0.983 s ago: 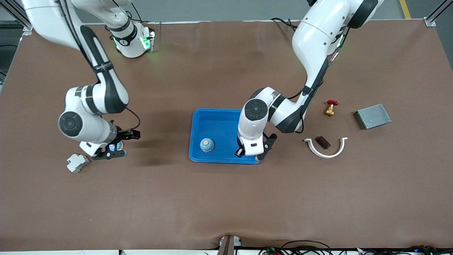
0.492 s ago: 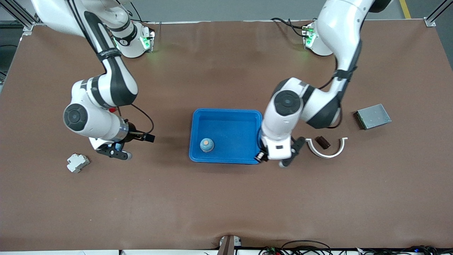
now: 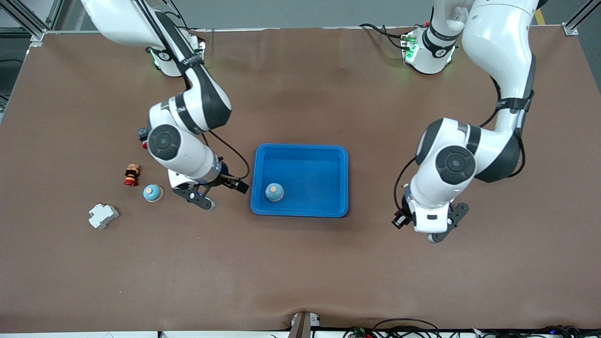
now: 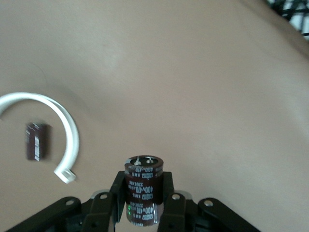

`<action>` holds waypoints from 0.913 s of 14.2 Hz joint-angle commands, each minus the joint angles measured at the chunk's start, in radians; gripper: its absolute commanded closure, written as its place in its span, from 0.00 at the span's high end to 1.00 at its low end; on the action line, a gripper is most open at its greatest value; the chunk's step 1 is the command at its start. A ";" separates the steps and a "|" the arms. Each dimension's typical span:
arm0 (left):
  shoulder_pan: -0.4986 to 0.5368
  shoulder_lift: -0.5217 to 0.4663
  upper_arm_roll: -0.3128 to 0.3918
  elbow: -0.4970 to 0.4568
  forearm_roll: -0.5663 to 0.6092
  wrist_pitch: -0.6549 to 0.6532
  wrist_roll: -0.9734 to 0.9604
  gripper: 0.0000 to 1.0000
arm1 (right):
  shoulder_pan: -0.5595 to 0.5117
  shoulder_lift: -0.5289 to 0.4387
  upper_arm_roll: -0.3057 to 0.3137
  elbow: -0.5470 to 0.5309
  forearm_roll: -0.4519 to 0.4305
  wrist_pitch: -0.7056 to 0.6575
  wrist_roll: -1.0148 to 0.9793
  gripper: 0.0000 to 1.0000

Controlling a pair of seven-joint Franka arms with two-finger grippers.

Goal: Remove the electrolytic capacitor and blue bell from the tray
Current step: 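Grasp the second bell with the right gripper while the left gripper lowers the capacitor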

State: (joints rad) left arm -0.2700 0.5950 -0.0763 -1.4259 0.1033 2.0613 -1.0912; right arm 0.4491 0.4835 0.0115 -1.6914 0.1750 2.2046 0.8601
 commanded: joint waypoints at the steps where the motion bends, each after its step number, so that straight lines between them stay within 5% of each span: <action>1: 0.052 0.009 -0.010 -0.034 0.010 -0.018 0.082 0.00 | 0.039 0.098 -0.010 0.085 -0.006 0.033 0.077 1.00; 7: 0.091 0.094 -0.010 -0.051 0.010 -0.007 0.105 0.00 | 0.097 0.230 -0.015 0.222 -0.011 0.043 0.151 1.00; 13: 0.071 0.149 -0.011 -0.064 -0.002 -0.003 0.100 0.00 | 0.131 0.311 -0.015 0.283 -0.132 0.043 0.158 1.00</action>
State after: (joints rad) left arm -0.1971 0.7399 -0.0865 -1.4815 0.1032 2.0556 -0.9949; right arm 0.5639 0.7619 0.0072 -1.4549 0.0860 2.2564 0.9973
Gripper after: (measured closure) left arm 0.665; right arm 0.000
